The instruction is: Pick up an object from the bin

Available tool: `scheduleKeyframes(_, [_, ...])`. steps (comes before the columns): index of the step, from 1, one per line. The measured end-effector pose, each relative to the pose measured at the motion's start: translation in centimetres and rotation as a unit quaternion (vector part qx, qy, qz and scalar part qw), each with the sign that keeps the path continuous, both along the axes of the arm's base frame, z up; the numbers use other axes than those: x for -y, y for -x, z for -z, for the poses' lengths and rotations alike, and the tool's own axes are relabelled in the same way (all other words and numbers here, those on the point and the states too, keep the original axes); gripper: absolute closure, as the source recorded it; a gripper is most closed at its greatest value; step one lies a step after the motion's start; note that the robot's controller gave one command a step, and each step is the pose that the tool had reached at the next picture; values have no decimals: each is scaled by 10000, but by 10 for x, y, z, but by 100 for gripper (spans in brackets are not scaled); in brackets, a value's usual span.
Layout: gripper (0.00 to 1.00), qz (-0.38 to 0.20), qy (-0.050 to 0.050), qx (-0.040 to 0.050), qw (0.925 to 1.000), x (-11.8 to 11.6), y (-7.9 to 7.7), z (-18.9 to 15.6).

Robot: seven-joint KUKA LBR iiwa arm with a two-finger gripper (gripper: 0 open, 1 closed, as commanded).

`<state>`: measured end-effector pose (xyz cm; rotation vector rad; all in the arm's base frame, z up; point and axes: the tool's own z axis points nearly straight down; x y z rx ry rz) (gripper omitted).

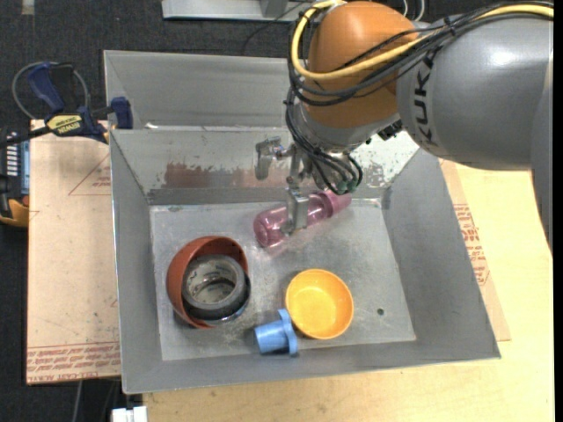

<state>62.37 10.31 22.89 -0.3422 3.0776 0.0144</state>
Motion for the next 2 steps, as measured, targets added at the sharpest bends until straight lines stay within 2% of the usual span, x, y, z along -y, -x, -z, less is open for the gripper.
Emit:
scheduleKeyframes(1, [0,-57,8,-54,10000,-1,5,-22])
scheduleKeyframes(2, [0,-1387,50,-43,9903,-29,65,-23])
